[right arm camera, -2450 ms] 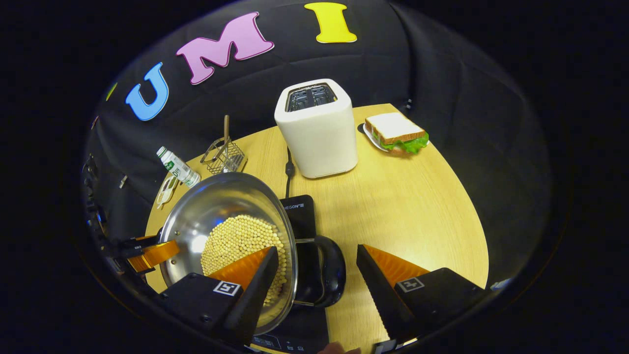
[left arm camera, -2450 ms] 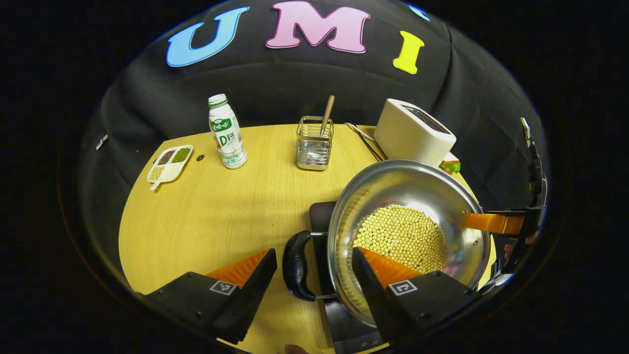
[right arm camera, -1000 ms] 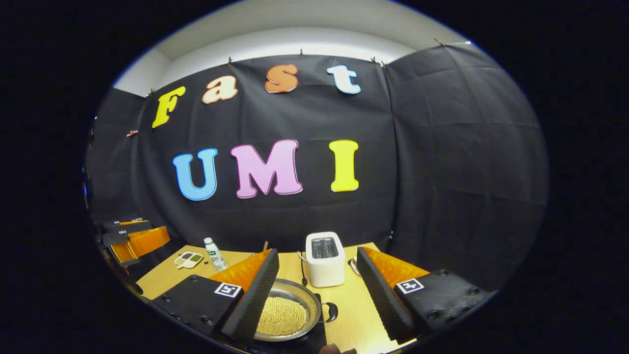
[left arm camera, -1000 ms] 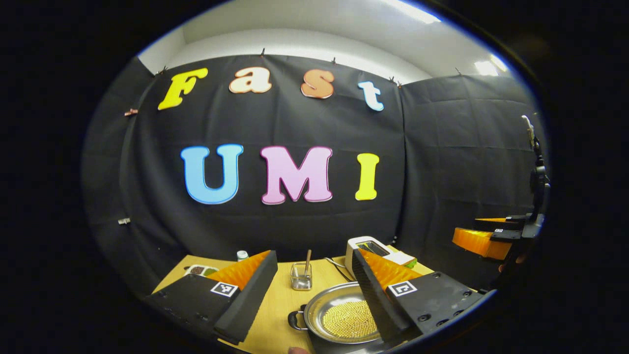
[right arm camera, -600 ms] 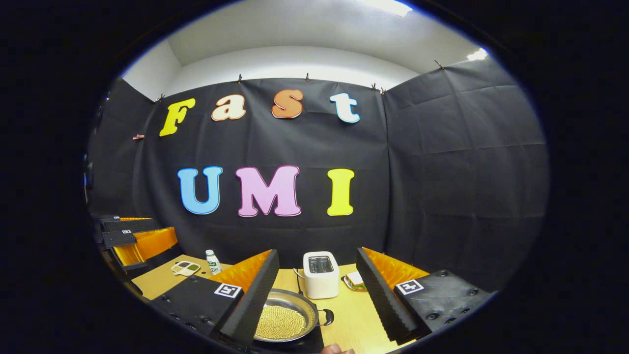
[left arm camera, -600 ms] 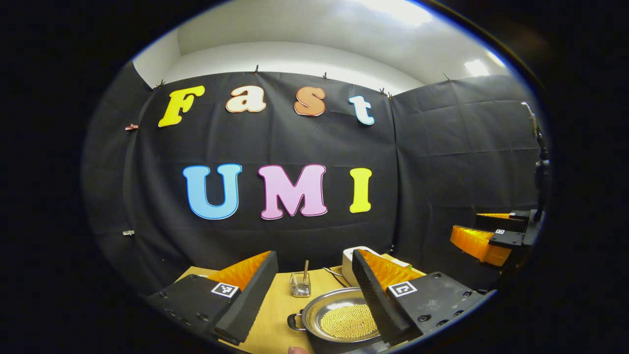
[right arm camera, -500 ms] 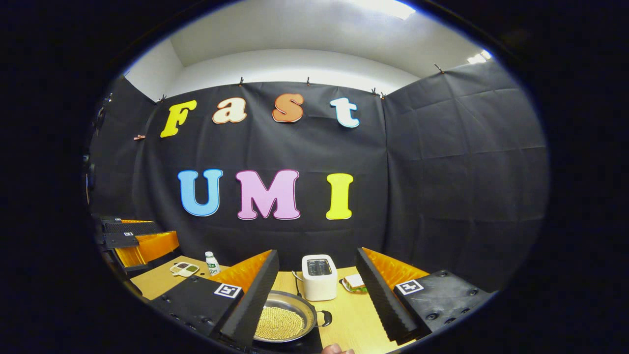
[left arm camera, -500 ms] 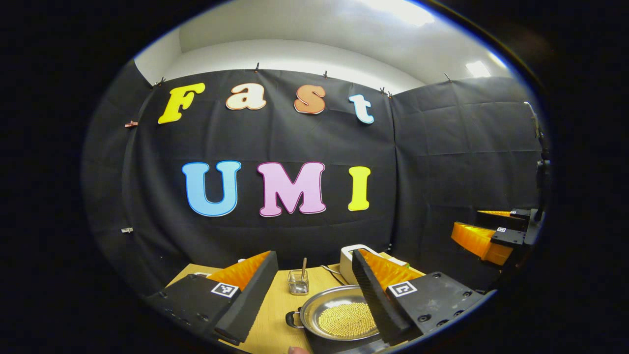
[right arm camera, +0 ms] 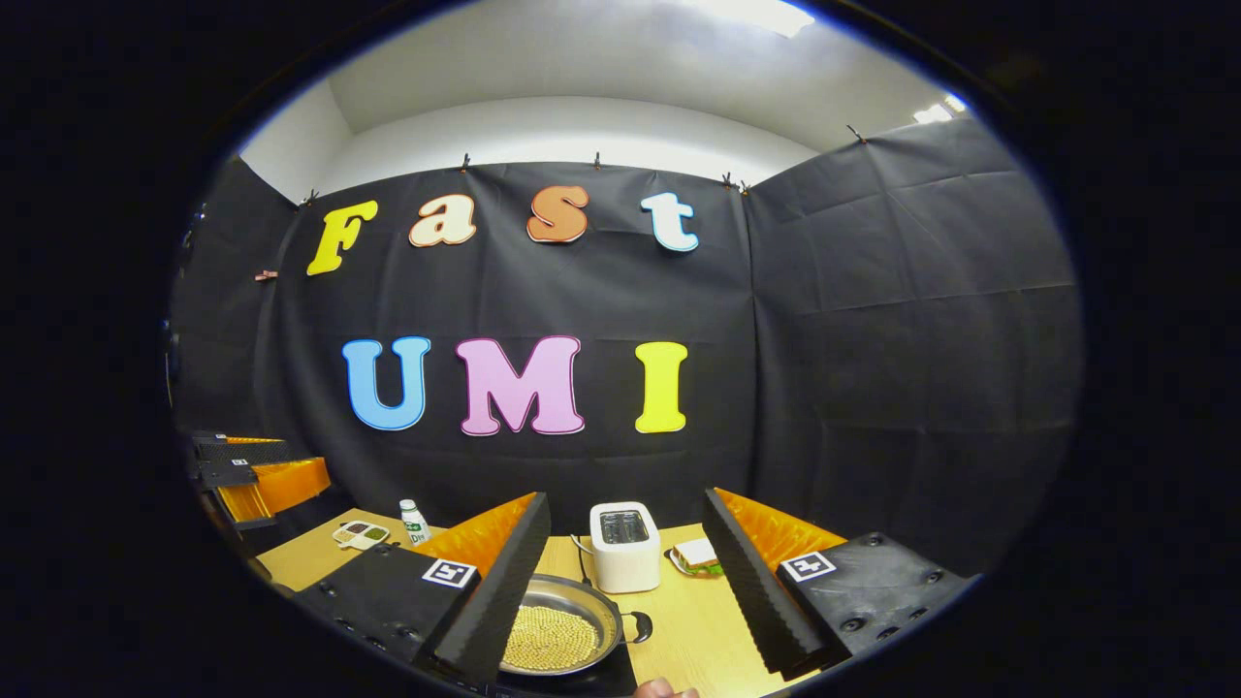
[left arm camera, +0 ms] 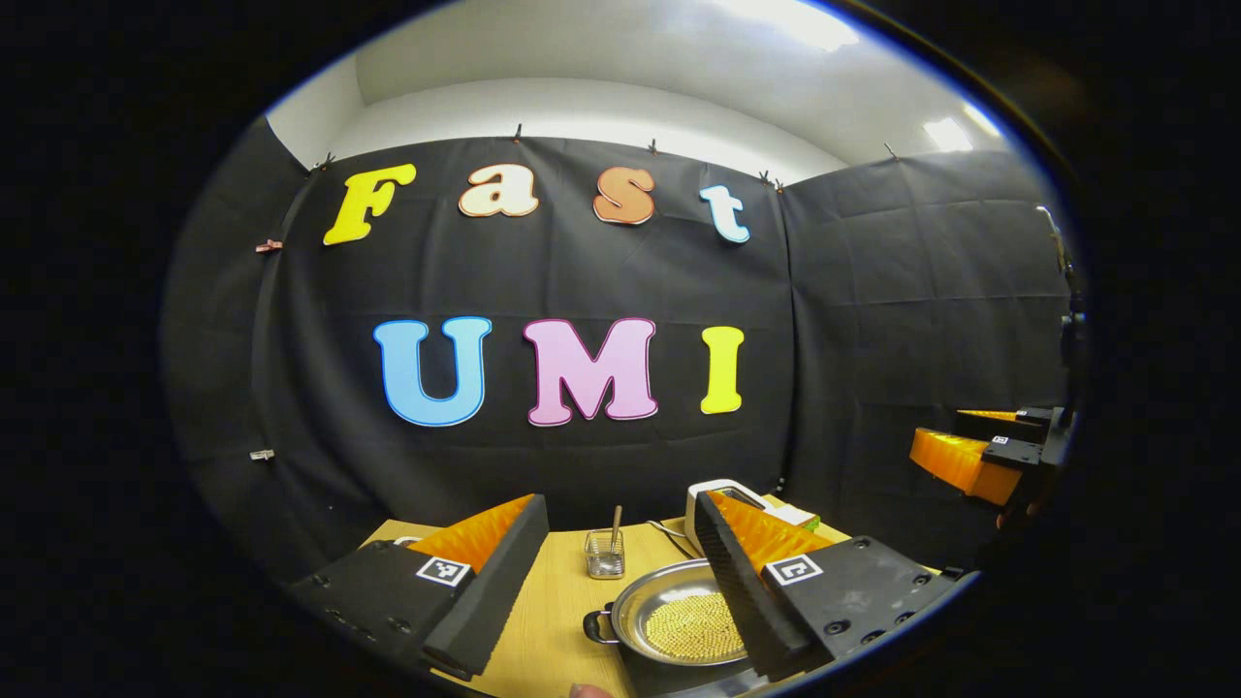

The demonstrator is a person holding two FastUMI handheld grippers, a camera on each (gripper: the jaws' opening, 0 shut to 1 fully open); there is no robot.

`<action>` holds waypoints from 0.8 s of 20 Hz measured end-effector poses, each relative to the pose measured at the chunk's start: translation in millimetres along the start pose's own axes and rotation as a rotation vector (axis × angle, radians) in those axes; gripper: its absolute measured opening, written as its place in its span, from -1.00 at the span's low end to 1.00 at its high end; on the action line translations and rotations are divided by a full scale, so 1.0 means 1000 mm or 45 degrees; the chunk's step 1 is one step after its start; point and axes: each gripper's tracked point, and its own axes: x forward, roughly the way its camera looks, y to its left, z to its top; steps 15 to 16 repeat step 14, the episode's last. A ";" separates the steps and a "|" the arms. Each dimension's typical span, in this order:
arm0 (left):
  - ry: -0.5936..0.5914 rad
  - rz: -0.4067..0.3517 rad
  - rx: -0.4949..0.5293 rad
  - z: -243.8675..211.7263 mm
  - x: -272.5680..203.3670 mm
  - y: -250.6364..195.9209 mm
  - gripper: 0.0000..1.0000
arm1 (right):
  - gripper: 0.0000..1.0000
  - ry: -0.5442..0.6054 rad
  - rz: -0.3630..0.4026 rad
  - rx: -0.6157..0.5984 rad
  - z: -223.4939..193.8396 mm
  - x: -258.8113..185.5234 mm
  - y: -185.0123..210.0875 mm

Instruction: First push the handle of the pot to place it horizontally, then grasp the pot with both hands and set it on the induction cooktop.

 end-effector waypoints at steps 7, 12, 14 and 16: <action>0.014 -0.001 -0.003 -0.002 0.001 -0.001 0.90 | 0.96 0.016 0.011 -0.011 -0.006 0.003 0.005; 0.017 0.000 0.000 -0.003 0.002 0.000 0.90 | 0.96 0.021 0.012 -0.015 -0.007 0.004 0.006; 0.020 0.001 -0.001 -0.003 0.002 0.000 0.90 | 0.96 0.022 0.008 -0.014 -0.007 0.005 0.005; 0.020 0.001 -0.001 -0.003 0.002 0.000 0.90 | 0.96 0.022 0.008 -0.014 -0.007 0.005 0.005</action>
